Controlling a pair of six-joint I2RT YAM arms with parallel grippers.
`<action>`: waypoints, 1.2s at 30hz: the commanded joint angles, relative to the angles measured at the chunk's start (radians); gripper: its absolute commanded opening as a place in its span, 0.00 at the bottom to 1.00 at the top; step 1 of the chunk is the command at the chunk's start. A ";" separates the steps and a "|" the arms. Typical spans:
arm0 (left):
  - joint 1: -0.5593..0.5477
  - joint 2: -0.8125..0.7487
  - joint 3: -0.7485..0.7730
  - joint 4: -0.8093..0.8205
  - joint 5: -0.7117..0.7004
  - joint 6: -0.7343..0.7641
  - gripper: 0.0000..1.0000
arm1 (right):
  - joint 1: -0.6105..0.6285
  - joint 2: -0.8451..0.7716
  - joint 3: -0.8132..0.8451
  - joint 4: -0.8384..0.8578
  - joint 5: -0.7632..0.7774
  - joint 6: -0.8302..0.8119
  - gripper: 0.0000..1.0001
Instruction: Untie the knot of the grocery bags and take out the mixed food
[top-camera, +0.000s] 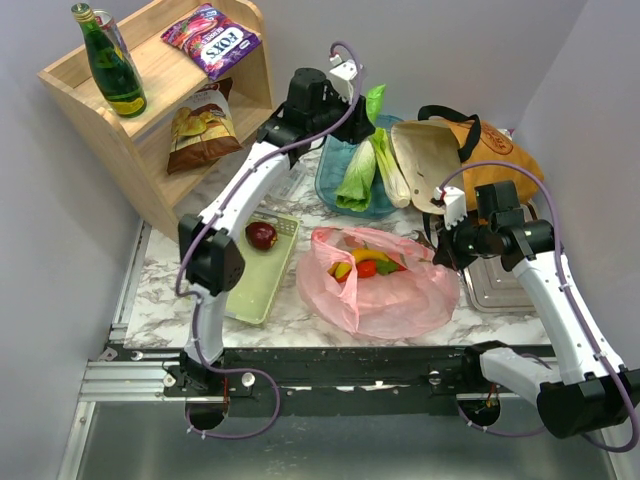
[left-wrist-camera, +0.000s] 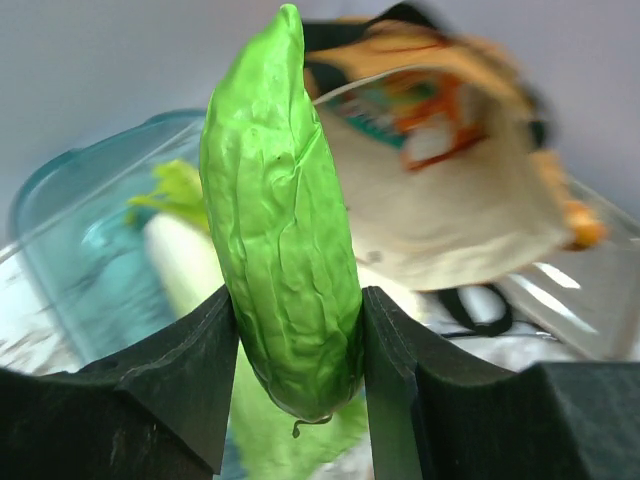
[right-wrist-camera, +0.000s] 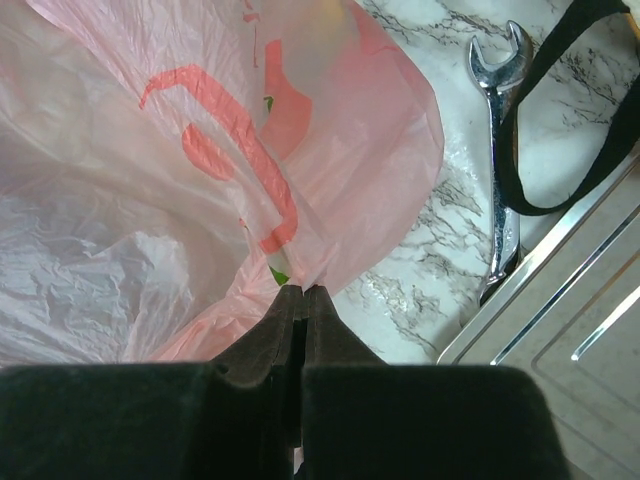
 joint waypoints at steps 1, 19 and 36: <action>0.061 0.195 0.172 -0.228 -0.190 0.164 0.38 | -0.003 0.012 0.033 0.001 0.034 0.000 0.01; 0.103 0.229 0.238 -0.070 -0.130 0.349 0.98 | -0.003 0.034 0.035 0.023 0.041 -0.002 0.01; -0.314 -0.612 -0.745 -0.185 0.258 0.969 0.41 | -0.002 -0.019 0.017 0.022 -0.007 -0.006 0.01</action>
